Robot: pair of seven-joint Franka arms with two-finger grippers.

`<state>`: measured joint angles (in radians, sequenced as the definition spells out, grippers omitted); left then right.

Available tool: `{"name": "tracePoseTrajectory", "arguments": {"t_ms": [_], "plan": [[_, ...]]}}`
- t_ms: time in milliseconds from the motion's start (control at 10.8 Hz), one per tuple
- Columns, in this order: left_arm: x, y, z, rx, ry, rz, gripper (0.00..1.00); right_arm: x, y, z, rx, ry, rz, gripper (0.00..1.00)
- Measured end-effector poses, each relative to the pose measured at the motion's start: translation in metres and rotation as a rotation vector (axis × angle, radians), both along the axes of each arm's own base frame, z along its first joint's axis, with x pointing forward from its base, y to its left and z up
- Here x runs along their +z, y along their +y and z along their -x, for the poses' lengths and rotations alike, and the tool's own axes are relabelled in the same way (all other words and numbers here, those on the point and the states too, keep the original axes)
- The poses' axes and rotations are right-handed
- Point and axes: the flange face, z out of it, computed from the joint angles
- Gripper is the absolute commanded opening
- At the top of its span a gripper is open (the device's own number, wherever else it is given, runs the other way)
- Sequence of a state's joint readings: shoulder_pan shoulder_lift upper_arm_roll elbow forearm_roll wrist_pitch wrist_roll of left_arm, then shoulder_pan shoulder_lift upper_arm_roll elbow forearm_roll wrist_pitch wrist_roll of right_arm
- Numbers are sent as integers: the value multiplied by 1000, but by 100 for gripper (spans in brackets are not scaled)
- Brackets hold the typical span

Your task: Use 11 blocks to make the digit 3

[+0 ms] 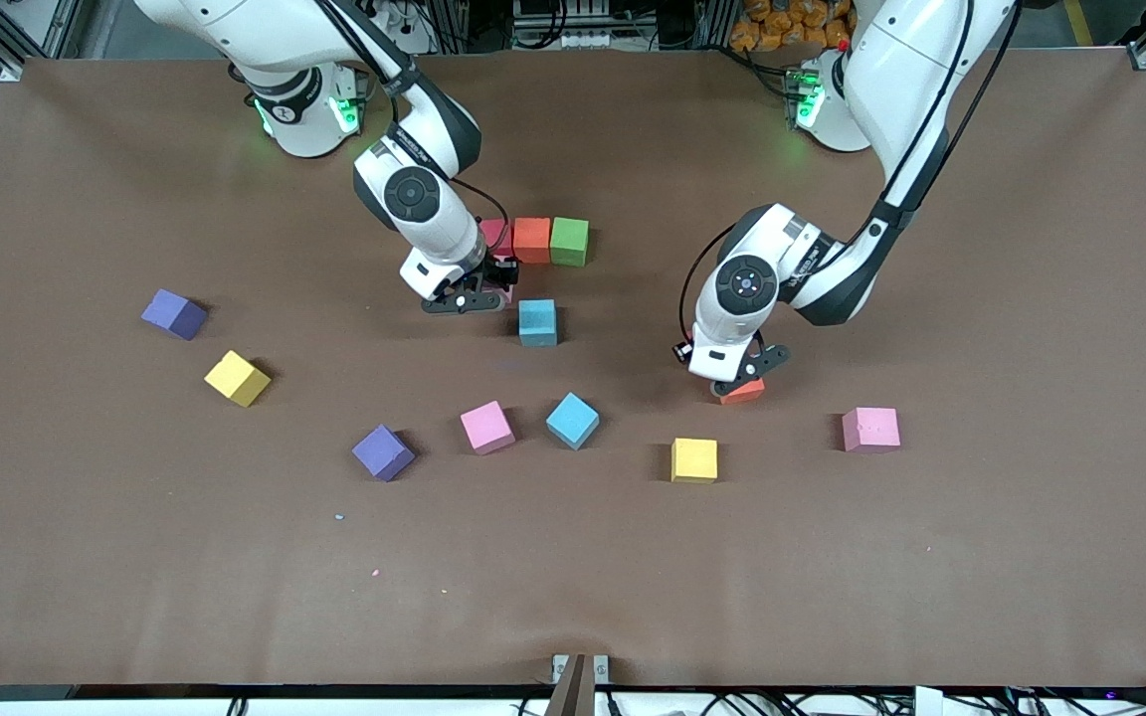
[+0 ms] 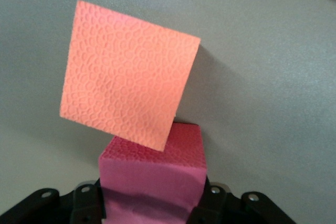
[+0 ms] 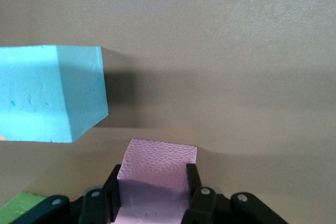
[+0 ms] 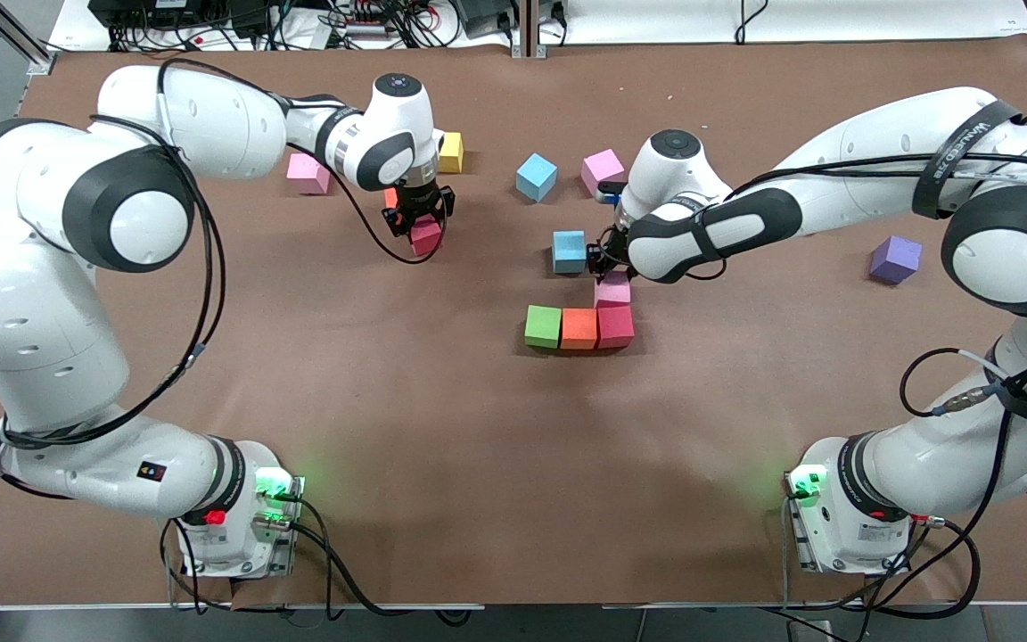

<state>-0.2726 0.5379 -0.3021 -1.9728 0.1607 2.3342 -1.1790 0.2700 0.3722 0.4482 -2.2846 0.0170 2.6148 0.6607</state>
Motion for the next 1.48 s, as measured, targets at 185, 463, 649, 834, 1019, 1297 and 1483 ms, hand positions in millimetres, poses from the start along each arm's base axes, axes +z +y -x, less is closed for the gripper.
{"name": "tracePoseTrajectory", "arguments": {"t_ms": [185, 463, 649, 834, 1019, 1297, 1483], "plan": [[7, 0, -5, 31, -15, 2, 6, 0, 0, 0, 0, 0, 0, 34], [41, 8, -13, 78, -45, -9, 6, 0, 0, 1, 1, 0, 0, 58], [68, 19, -21, 105, -64, -11, 6, -1, 0, 2, 2, 2, 1, 100], [92, 28, -30, 149, -78, -15, 6, -3, -1, 4, 2, 6, 5, 100], [115, 29, -43, 238, -86, -20, 6, -3, -3, 3, -1, 7, 7, 100], [134, 26, -55, 420, -118, -20, 6, 8, -9, -11, -28, -18, -4, 100], [138, 33, -61, 533, -129, -24, 6, 27, -21, -36, -70, -50, -17, 100]]}}
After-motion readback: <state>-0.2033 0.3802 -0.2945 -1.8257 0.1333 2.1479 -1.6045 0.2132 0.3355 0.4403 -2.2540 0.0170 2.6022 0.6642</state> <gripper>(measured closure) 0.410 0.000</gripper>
